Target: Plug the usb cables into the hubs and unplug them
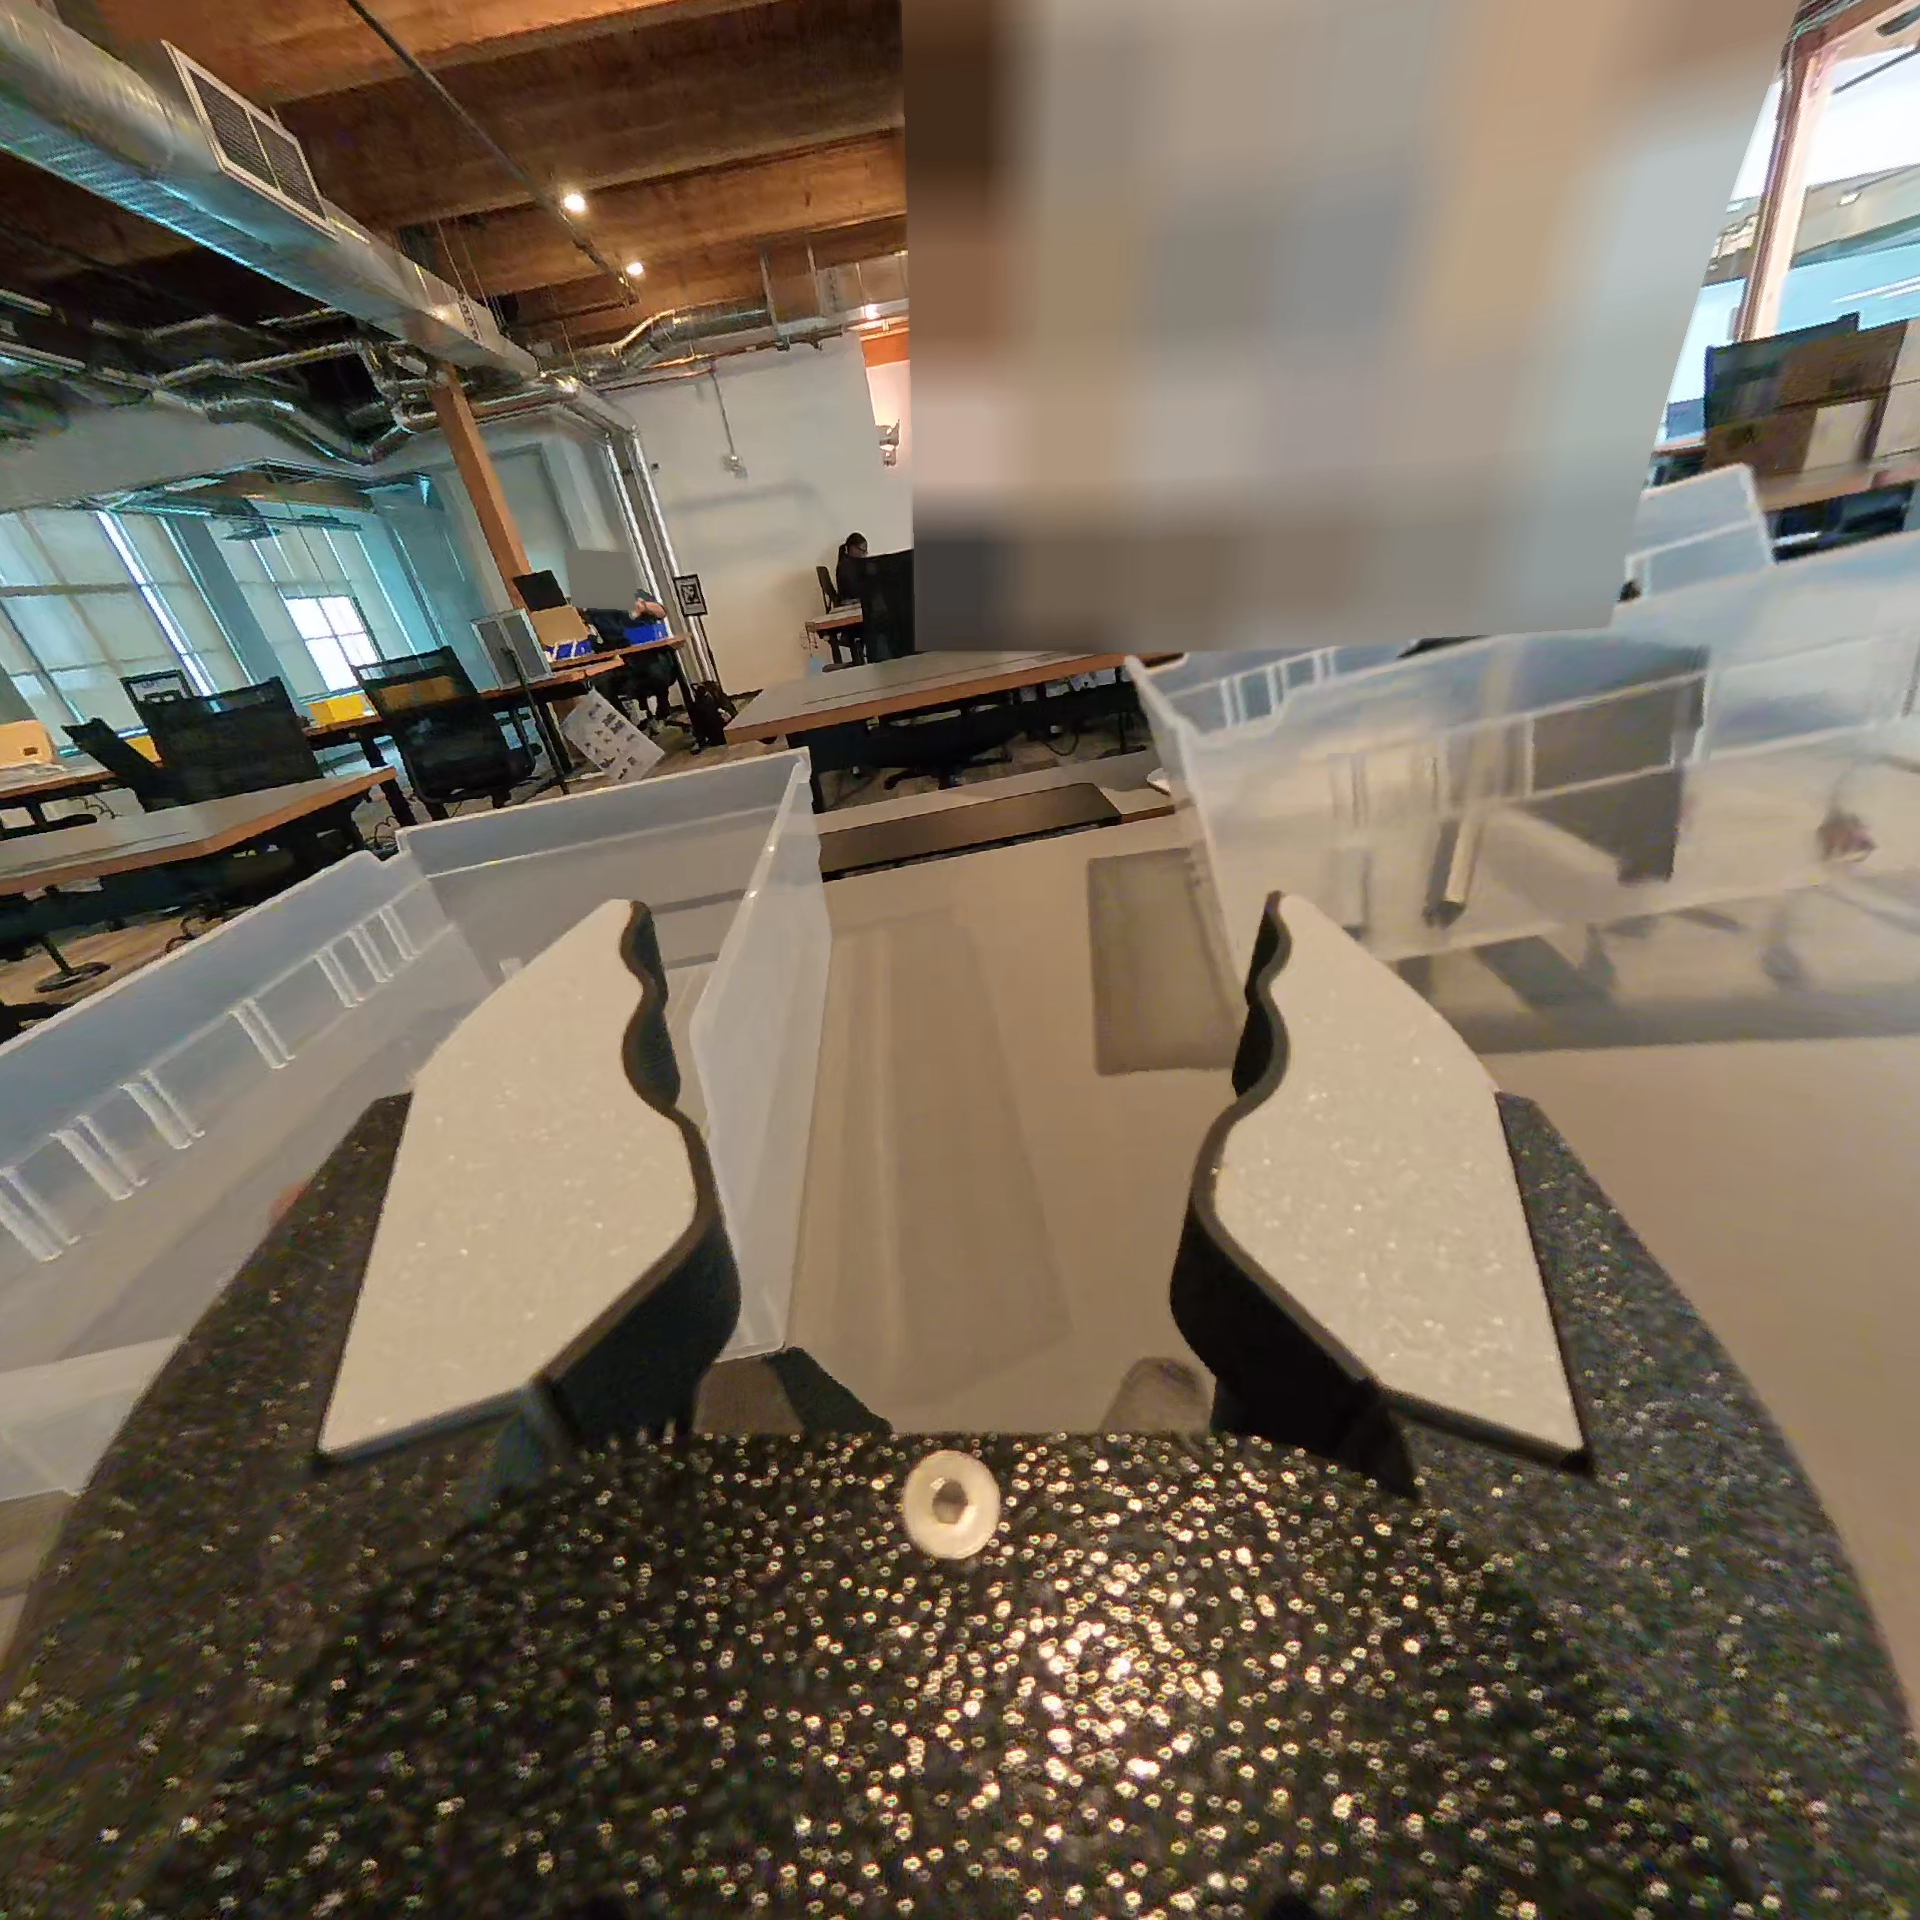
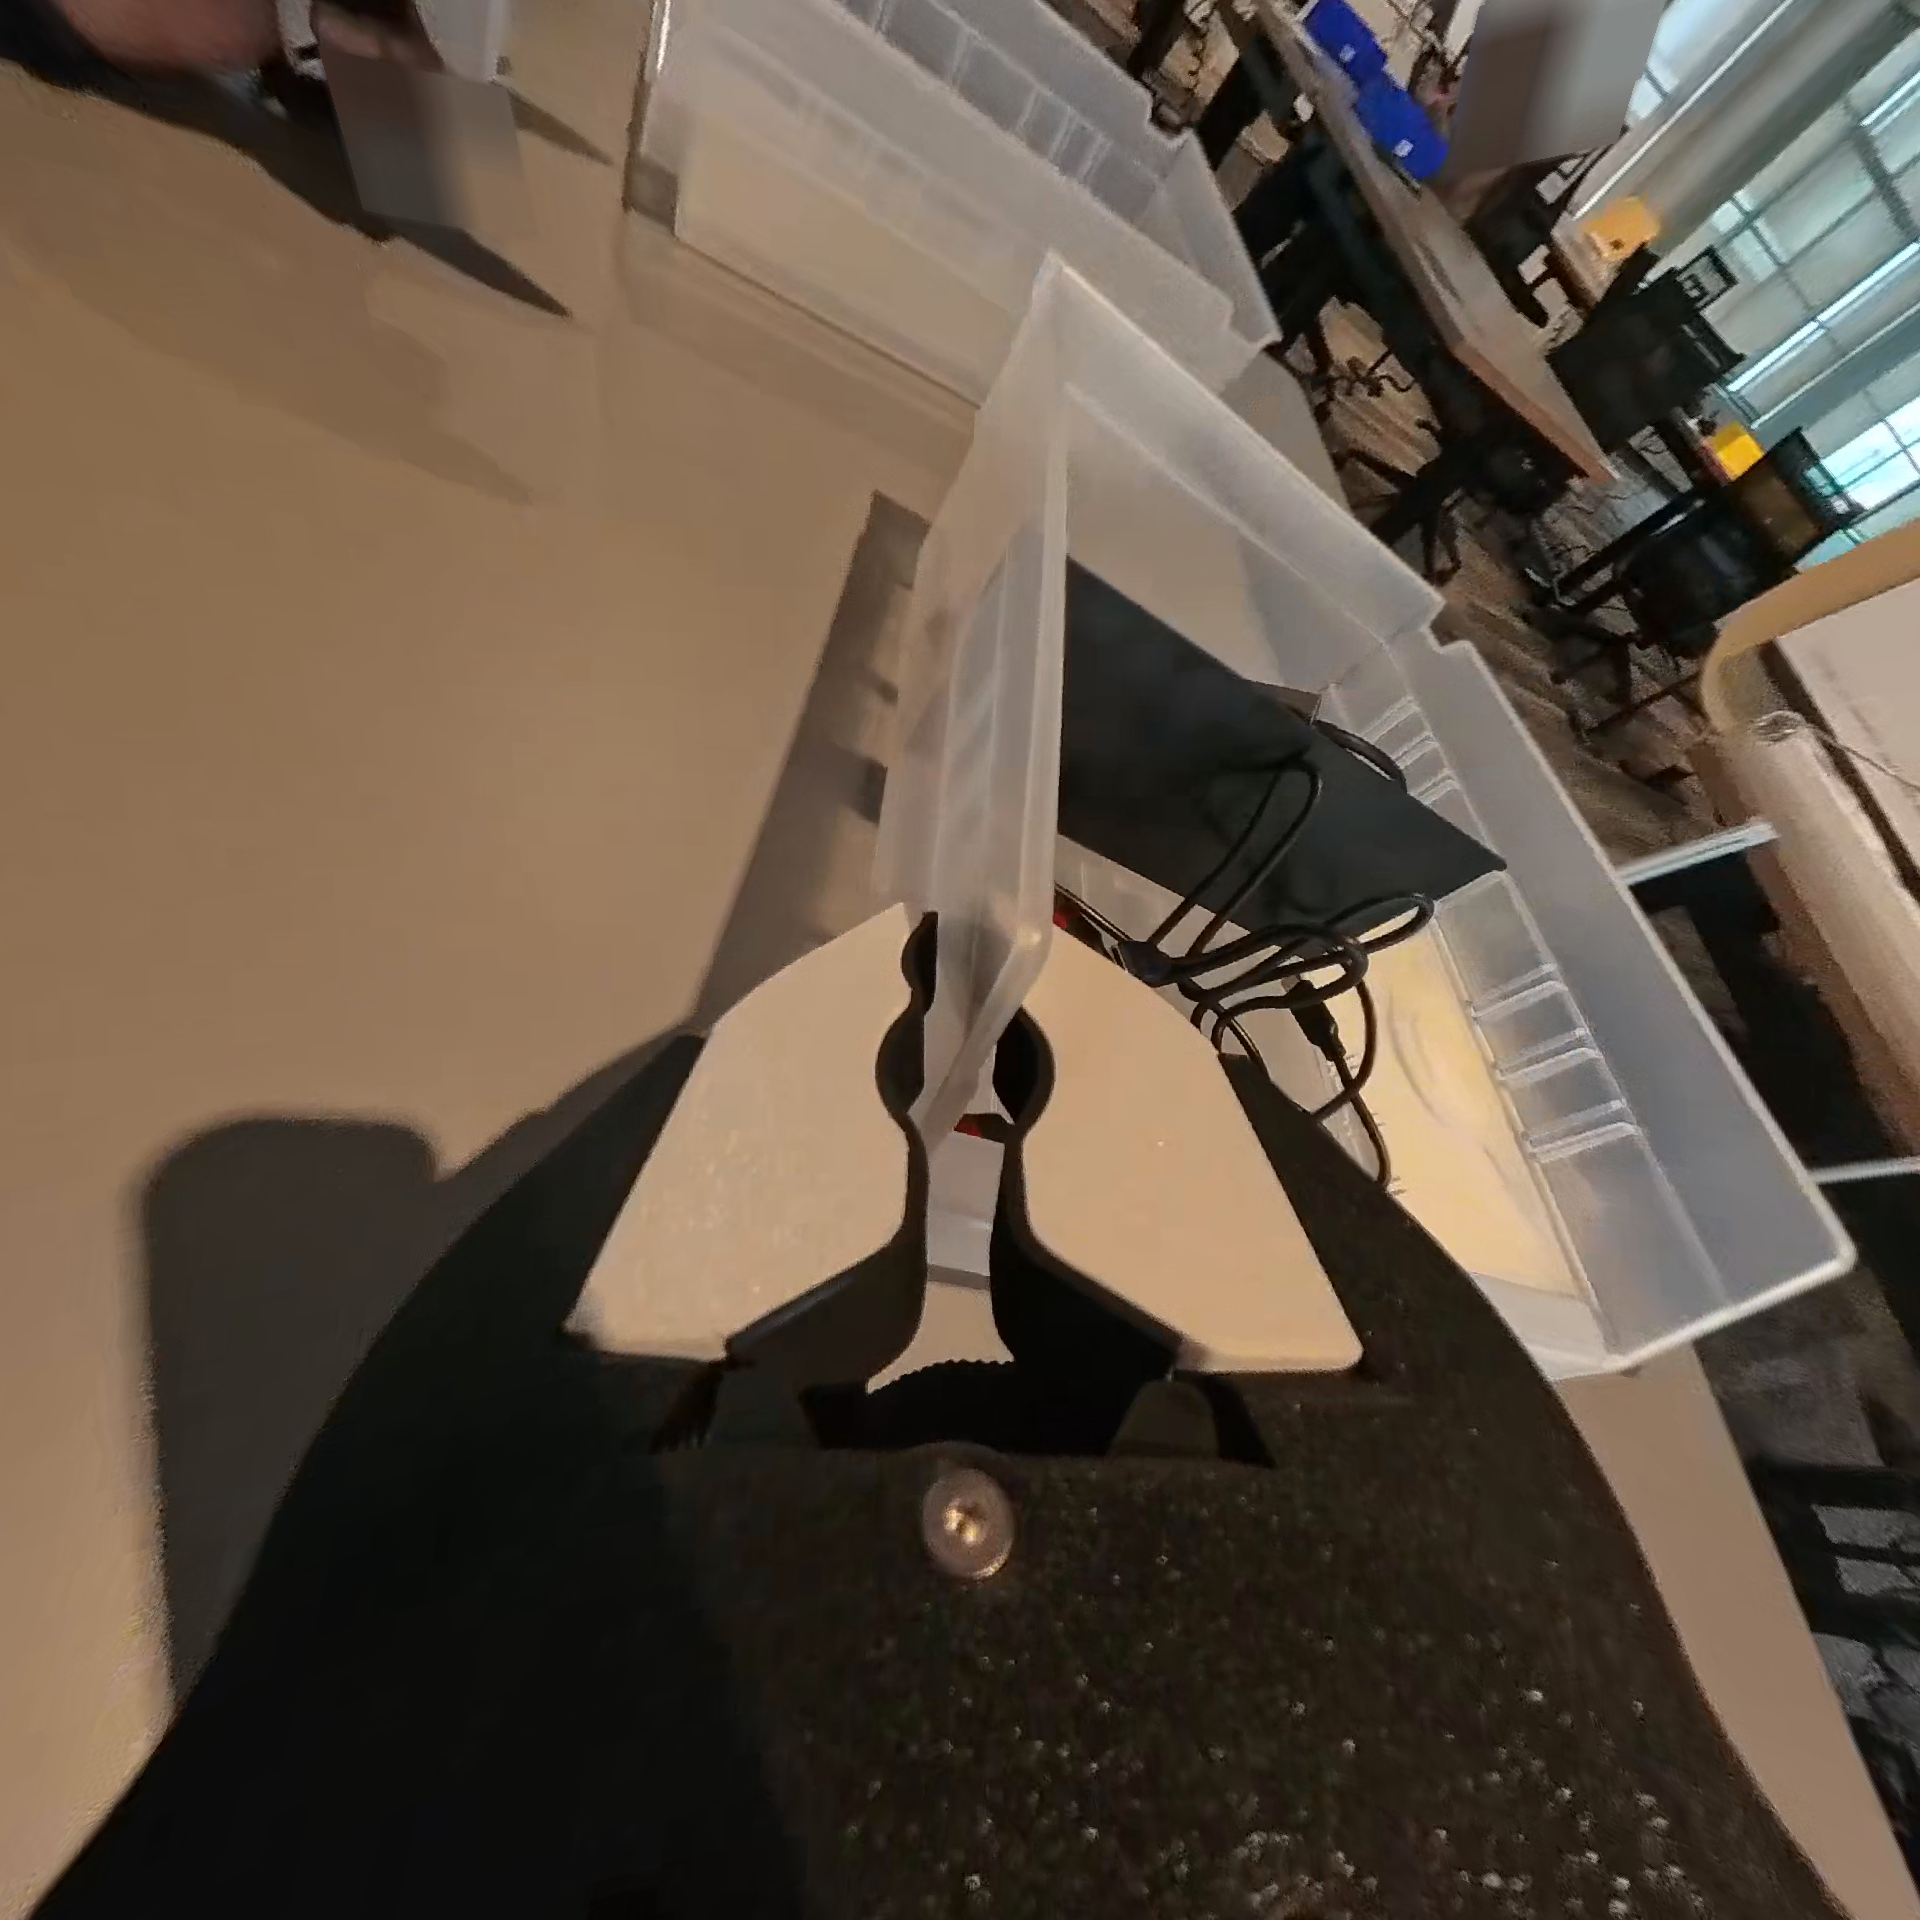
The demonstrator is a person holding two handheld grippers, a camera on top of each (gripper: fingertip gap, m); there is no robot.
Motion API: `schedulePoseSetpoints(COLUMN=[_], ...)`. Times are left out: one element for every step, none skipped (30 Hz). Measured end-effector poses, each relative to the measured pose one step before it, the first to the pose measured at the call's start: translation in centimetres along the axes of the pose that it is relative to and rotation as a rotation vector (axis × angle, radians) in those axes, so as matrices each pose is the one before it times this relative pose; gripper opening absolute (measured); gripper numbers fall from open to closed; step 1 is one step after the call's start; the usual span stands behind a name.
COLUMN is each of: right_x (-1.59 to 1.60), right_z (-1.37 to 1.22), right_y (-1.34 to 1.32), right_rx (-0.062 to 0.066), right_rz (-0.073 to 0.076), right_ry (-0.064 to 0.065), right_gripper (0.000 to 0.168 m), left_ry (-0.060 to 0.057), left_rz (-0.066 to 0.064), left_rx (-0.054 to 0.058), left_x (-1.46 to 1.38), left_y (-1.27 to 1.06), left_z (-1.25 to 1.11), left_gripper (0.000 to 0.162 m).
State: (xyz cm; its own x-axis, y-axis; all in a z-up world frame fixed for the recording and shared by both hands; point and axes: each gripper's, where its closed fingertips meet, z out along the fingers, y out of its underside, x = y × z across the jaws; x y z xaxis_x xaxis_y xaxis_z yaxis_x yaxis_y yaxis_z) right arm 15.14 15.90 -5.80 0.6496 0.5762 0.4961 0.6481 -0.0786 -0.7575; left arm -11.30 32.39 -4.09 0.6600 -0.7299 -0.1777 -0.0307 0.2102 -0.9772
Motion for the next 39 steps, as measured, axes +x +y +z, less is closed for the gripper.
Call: schedulePoseSetpoints(right_x=[-0.087, -0.089, -0.081, 0.006, 0.064, 0.12, 0.128, 0.078, 0.033, -0.013, -0.015, -0.011, 0.058, 0.087, 0.1, 0.097, 0.042, -0.003, -0.038, -0.088, -0.095, -0.112, -0.133, -0.073, 0.148, 0.247, 0.148, 0.175, 0.256, 0.175, -0.001, -0.185, -0.365, -0.52, -0.631, -0.77, -0.943, -1.036, -1.007], right_z=[0.338, 0.244, 0.156, 0.052, -0.033, -0.093, -0.112, -0.101, -0.068, -0.05, -0.031, -0.037, -0.06, -0.073, -0.083, -0.075, -0.046, -0.003, 0.013, 0.036, 0.067, 0.076, 0.098, 0.069, -0.033, -0.194, -0.274, -0.309, -0.363, -0.429, -0.544, -0.63, -0.726, -0.775, -0.847, -0.944, -1.014, -1.069, -1.058], right_y=[0.272, 0.252, 0.256, 0.189, 0.142, 0.124, 0.135, 0.211, 0.271, 0.297, 0.3, 0.286, 0.259, 0.229, 0.232, 0.232, 0.231, 0.223, 0.157, 0.126, 0.123, 0.13, 0.129, 0.055, -0.247, -0.546, -0.673, -0.665, -0.586, -0.526, -0.557, -0.551, -0.434, -0.255, -0.163, -0.153, -0.173, -0.126, -0.02], right_rx=[0.0021, 0.0033, 0.0048, 0.0071, 0.0076, 0.008, 0.0075, 0.0044, 0.0007, -0.0005, -0.0009, -0.0006, 0.0018, 0.004, 0.004, 0.0032, 0.0016, 0.0007, 0.0029, 0.0034, 0.0021, 0.0017, 0.001, 0.004, 0.0206, 0.0352, 0.037, 0.0297, 0.0186, 0.0117, 0.0125, 0.0129, 0.0053, -0.0066, -0.0147, -0.0139, -0.0071, -0.0045, -0.0068], right_rz=[0.0021, 0.0024, -0.0013, -0.0021, 0.0039, 0.0065, 0.0043, 0.0016, -0.0016, -0.0045, -0.0031, -0.0011, -0.001, 0.0016, 0.0048, 0.0041, 0.0024, 0.0016, 0.0026, 0.0047, 0.002, -0.0007, 0.0019, 0.0029, 0.0065, 0.0141, 0.0189, 0.017, 0.011, 0.009, 0.0106, 0.0095, 0.0063, 0.0066, 0.0105, 0.0136, 0.014, 0.0127, 0.0113], right_ry=[-0.0109, -0.0101, -0.0078, -0.0031, -0.0038, -0.0053, -0.006, -0.0105, -0.0133, -0.0133, -0.014, -0.0141, -0.0097, -0.0071, -0.0061, -0.0032, -0.0015, -0.0012, 0.0001, -0.0007, 0.0006, 0.0022, 0.0032, 0.0101, 0.0252, 0.0268, 0.0132, 0.0133, 0.0239, 0.025, 0.0221, 0.0215, 0.0205, 0.0196, 0.0203, 0.0198, 0.0161, 0.0174, 0.0216], right_gripper=[0.007, 0.007, 0.007, 0.007, 0.007, 0.007, 0.007, 0.007, 0.007, 0.007, 0.007, 0.007, 0.007, 0.007, 0.007, 0.007, 0.007, 0.006, 0.007, 0.007, 0.007, 0.007, 0.008, 0.009, 0.01, 0.011, 0.015, 0.022, 0.028, 0.033, 0.037, 0.039, 0.042, 0.044, 0.047, 0.05, 0.051, 0.051, 0.051], left_ry=[0.0001, 0.0005, 0.0012, 0.0019, 0.0015, 0.0018, 0.0013, 0.0008, 0.0003, -0.0008, -0.0008, -0.0016, -0.0015, -0.0013, -0.0011, -0.0008, -0.0009, -0.0007, -0.0001, -0.0004, -0.0007, -0.001, -0.0012, -0.0011, -0.0008, -0.0015, -0.0014, -0.0007, -0.0009, -0.0014, -0.0031, -0.0043, -0.0046, -0.0067, -0.0072, -0.0078, -0.009, -0.0195, -0.0291], left_rz=[-0.0005, 0.0001, 0.001, 0.002, 0.0028, 0.0032, 0.0029, 0.0024, 0.0015, 0.0, -0.0012, -0.0019, -0.002, -0.0016, -0.0013, -0.0006, 0.0001, 0.0004, -0.0001, -0.0009, -0.0018, -0.0025, -0.0024, -0.0017, -0.0011, -0.0006, -0.0002, -0.0003, -0.0016, -0.0039, -0.0061, -0.0083, -0.0112, -0.0134, -0.0148, -0.0104, 0.006, 0.0232, 0.0297], left_rx=[-0.0005, -0.0011, -0.0018, -0.0022, -0.002, -0.0014, -0.0019, -0.0016, -0.0005, -0.0003, 0.0004, 0.0013, 0.0013, 0.0017, 0.0013, 0.0015, 0.0015, 0.0019, 0.0016, 0.0012, 0.001, 0.0012, 0.0013, 0.0015, 0.0016, 0.0013, 0.0012, 0.0012, 0.0012, 0.0016, 0.0025, 0.0035, 0.004, 0.0035, 0.002, -0.0036, -0.0129, -0.0236, -0.0332], left_x=[-0.009, 0.012, 0.02, 0.036, 0.041, 0.048, 0.042, 0.027, 0.019, -0.01, -0.016, -0.041, -0.039, -0.032, -0.025, -0.018, -0.009, -0.001, 0.001, -0.004, -0.038, -0.03, -0.04, -0.029, -0.02, -0.021, -0.016, -0.011, -0.035, -0.059, -0.107, -0.147, -0.187, -0.247, -0.286, -0.293, -0.298, -0.465, -0.681], left_y=[0.01, 0.016, 0.026, 0.028, 0.035, 0.025, 0.022, 0.028, 0.005, 0.003, -0.002, -0.013, -0.013, -0.021, -0.016, -0.02, -0.014, -0.021, -0.025, -0.018, -0.007, -0.012, -0.011, -0.019, -0.012, -0.019, -0.02, -0.008, -0.024, -0.015, -0.034, -0.048, -0.063, -0.061, -0.056, -0.015, 0.067, 0.116, 0.159], left_z=[0.01, 0.014, 0.03, 0.029, 0.044, 0.042, 0.039, 0.026, 0.026, -0.002, 0.001, -0.014, -0.015, -0.018, -0.013, -0.018, -0.018, -0.022, -0.016, -0.013, -0.01, -0.015, -0.008, -0.019, -0.027, -0.012, -0.019, -0.014, -0.027, -0.035, -0.058, -0.095, -0.134, -0.188, -0.24, -0.294, -0.303, -0.294, -0.221], left_gripper=[0.106, 0.106, 0.106, 0.106, 0.106, 0.106, 0.106, 0.106, 0.105, 0.105, 0.105, 0.105, 0.105, 0.105, 0.105, 0.105, 0.105, 0.105, 0.105, 0.105, 0.105, 0.105, 0.105, 0.105, 0.105, 0.105, 0.105, 0.105, 0.106, 0.106, 0.106, 0.106, 0.106, 0.106, 0.105, 0.105, 0.105, 0.105, 0.105])
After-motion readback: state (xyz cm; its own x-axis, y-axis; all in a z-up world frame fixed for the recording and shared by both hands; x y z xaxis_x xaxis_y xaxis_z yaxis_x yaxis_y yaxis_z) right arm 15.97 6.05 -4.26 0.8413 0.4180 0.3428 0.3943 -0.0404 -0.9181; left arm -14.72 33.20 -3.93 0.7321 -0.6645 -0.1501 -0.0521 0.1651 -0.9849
